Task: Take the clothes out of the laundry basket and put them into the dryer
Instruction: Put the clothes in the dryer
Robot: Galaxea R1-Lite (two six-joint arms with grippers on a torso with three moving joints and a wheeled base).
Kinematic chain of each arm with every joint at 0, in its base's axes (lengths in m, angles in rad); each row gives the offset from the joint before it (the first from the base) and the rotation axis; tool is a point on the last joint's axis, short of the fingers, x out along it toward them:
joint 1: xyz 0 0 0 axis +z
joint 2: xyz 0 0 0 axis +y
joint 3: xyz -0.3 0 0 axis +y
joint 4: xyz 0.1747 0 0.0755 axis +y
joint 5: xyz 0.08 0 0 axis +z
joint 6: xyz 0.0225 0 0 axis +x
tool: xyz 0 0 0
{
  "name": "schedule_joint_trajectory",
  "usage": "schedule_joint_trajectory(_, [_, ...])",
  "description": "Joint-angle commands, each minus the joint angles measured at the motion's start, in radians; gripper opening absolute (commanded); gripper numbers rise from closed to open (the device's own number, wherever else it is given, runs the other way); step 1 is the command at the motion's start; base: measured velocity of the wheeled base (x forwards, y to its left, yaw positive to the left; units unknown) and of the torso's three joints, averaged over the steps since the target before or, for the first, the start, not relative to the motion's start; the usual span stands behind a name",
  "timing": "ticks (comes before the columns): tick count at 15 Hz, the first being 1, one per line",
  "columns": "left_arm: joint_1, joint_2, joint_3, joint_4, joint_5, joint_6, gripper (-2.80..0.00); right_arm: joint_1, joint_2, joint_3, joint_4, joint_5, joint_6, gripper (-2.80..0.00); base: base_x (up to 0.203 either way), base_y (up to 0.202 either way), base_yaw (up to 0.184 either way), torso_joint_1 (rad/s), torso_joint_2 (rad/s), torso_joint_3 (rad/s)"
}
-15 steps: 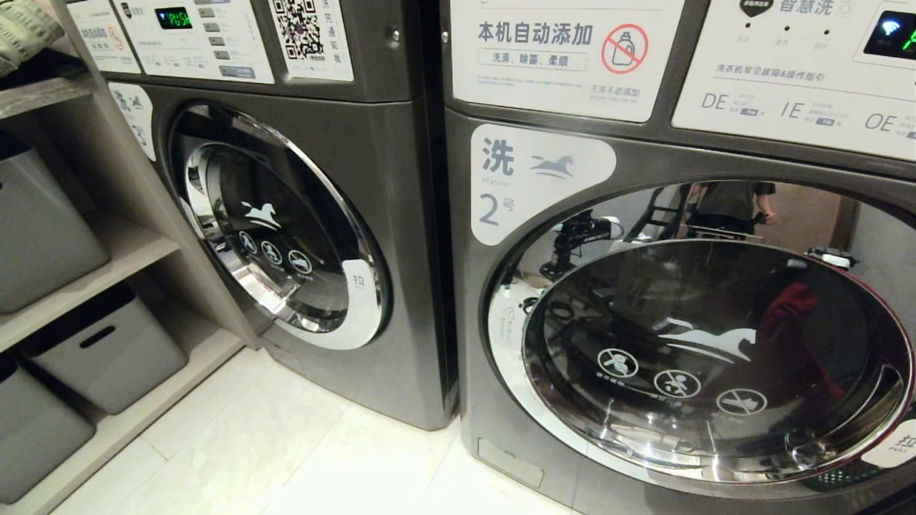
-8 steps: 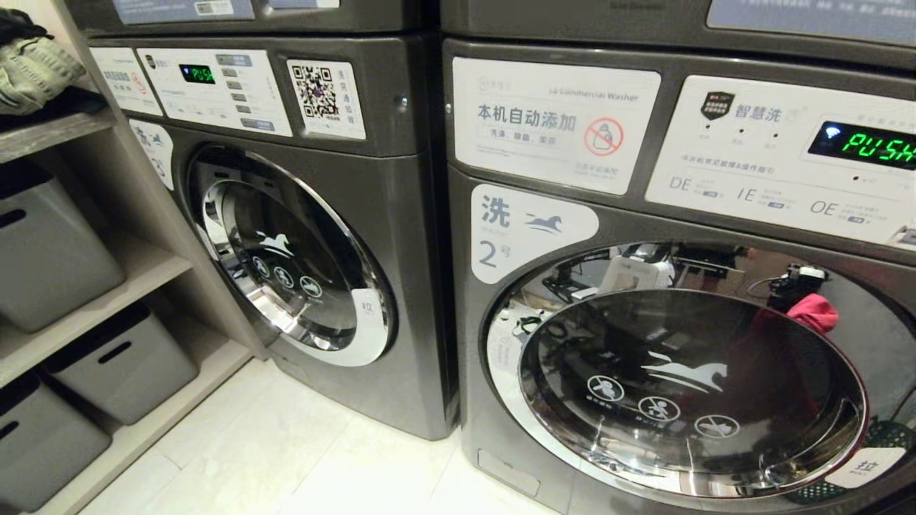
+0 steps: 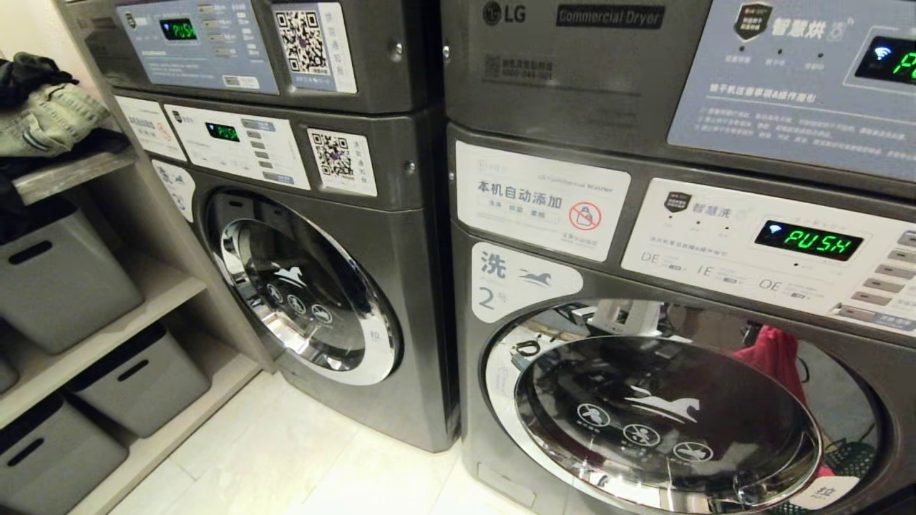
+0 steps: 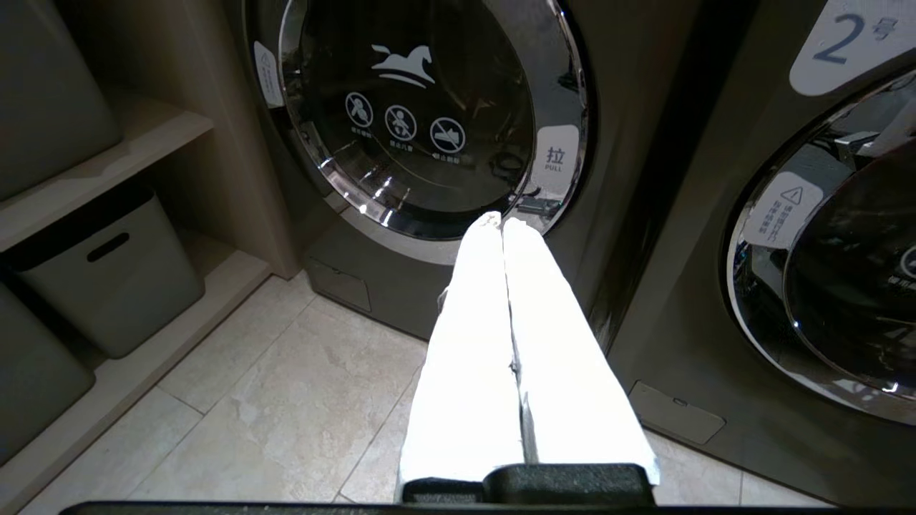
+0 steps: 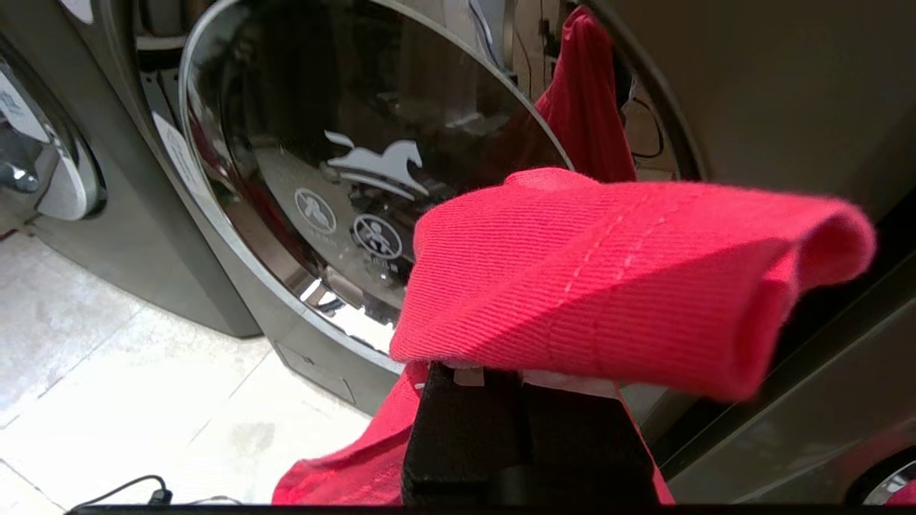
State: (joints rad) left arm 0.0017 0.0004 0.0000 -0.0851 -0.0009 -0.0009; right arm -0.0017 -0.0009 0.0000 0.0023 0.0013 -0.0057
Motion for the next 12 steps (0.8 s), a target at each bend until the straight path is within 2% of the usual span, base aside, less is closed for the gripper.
schedule_joint_trajectory(1, [0.000, -0.002, 0.033, -0.001, 0.000, -0.001, -2.80, 0.000, 0.001, 0.000, -0.001, 0.000, 0.001, -2.80, 0.000, 0.000, 0.000, 0.196, -0.49, -0.319])
schedule_joint_trajectory(12, [0.000, -0.002, 0.033, -0.001, -0.001, -0.001, -2.80, 0.000, 0.001, 0.000, -0.001, 0.000, 0.009, -2.80, 0.000, 0.000, 0.000, 0.221, -0.53, -0.309])
